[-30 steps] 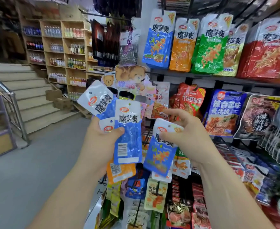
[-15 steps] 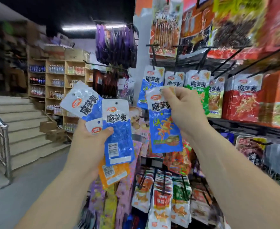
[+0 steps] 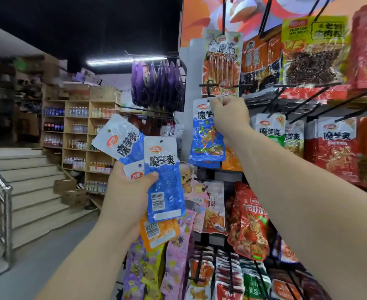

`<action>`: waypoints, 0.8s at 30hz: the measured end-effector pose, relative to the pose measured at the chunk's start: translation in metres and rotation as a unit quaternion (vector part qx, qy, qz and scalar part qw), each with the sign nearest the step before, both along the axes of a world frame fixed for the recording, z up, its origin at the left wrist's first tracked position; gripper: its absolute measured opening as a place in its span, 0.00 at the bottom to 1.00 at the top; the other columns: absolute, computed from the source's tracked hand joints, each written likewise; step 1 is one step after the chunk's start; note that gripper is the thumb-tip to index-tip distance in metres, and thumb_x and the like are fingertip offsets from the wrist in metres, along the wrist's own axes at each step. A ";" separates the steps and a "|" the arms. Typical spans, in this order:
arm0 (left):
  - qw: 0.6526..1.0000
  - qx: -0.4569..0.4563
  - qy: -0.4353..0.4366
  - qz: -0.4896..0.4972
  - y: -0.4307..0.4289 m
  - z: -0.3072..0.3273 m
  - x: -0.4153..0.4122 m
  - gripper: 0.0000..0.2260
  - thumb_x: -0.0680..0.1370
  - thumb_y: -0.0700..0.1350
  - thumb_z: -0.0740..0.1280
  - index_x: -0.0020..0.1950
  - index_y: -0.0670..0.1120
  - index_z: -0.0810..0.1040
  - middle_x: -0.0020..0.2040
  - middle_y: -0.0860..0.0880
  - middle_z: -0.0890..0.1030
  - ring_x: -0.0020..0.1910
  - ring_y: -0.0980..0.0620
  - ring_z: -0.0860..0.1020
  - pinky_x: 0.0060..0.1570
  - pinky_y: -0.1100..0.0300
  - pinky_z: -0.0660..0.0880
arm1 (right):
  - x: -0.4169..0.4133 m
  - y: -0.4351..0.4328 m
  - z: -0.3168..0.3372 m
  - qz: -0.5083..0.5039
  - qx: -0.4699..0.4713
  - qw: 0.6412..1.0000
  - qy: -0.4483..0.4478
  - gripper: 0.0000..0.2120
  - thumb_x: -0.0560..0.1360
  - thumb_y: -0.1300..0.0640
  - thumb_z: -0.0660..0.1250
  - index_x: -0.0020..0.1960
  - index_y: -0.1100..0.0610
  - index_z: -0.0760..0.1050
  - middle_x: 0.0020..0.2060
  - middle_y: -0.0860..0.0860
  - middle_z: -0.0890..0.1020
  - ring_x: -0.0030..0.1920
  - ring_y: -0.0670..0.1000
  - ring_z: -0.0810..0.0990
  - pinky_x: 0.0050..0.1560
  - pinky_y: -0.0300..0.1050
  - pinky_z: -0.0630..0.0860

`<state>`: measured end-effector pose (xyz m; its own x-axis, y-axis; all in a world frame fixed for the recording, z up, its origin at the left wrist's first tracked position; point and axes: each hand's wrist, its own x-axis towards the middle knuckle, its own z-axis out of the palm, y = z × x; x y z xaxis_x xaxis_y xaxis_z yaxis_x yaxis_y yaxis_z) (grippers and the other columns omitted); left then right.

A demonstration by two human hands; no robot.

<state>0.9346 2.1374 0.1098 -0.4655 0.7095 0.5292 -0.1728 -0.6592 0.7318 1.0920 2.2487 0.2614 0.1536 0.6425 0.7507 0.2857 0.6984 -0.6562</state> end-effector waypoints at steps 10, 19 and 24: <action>1.000 -0.017 -0.003 -0.002 0.015 -0.004 0.001 0.15 0.80 0.31 0.69 0.55 0.52 0.75 0.50 0.50 0.88 0.47 0.50 0.87 0.38 0.51 0.84 | 0.001 0.007 -0.001 -0.036 0.005 0.999 -0.006 0.27 0.80 0.56 0.66 0.27 0.52 0.57 0.17 0.44 0.55 0.22 0.48 0.52 0.23 0.43 0.51; 1.000 -0.011 0.001 -0.028 0.020 -0.009 0.005 0.15 0.81 0.31 0.67 0.58 0.51 0.77 0.50 0.51 0.88 0.47 0.50 0.88 0.37 0.54 0.84 | 0.005 0.023 -0.003 -0.146 -0.017 0.987 -0.072 0.22 0.82 0.51 0.66 0.31 0.56 0.67 0.26 0.50 0.67 0.29 0.52 0.65 0.29 0.48 0.62; 0.999 -0.012 -0.005 -0.035 0.022 -0.012 0.002 0.16 0.81 0.31 0.67 0.59 0.52 0.77 0.52 0.50 0.88 0.49 0.47 0.87 0.41 0.47 0.85 | 0.014 0.029 -0.020 -0.156 0.032 0.979 -0.127 0.11 0.80 0.51 0.71 0.53 0.56 0.72 0.41 0.50 0.76 0.41 0.53 0.74 0.43 0.45 0.66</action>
